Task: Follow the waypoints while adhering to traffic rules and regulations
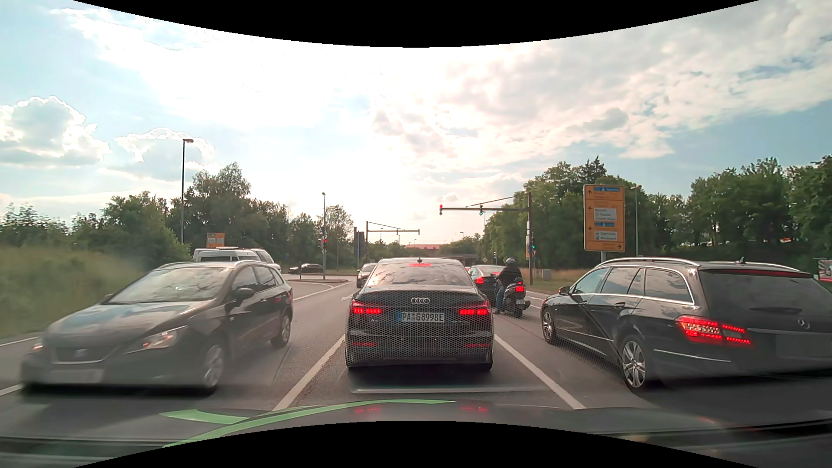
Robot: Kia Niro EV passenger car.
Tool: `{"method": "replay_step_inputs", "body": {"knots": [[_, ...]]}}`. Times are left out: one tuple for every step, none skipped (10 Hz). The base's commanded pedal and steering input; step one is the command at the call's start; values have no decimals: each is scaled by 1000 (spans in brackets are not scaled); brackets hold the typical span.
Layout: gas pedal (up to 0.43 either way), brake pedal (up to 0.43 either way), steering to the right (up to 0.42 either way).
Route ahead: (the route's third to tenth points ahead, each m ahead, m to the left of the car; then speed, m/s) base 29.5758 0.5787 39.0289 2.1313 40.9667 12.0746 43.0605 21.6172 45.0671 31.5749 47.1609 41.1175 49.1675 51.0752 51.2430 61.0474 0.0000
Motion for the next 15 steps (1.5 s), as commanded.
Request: {"method": "replay_step_inputs", "body": {"knots": [[0,293,-1],[0,293,-1],[0,293,-1],[0,293,-2],[0,293,-2],[0,293,-2],[0,293,-1],[0,293,-1],[0,293,-2],[0,293,-1],[0,293,-1],[0,293,-1],[0,293,-1],[0,293,-1],[0,293,-1]]}}
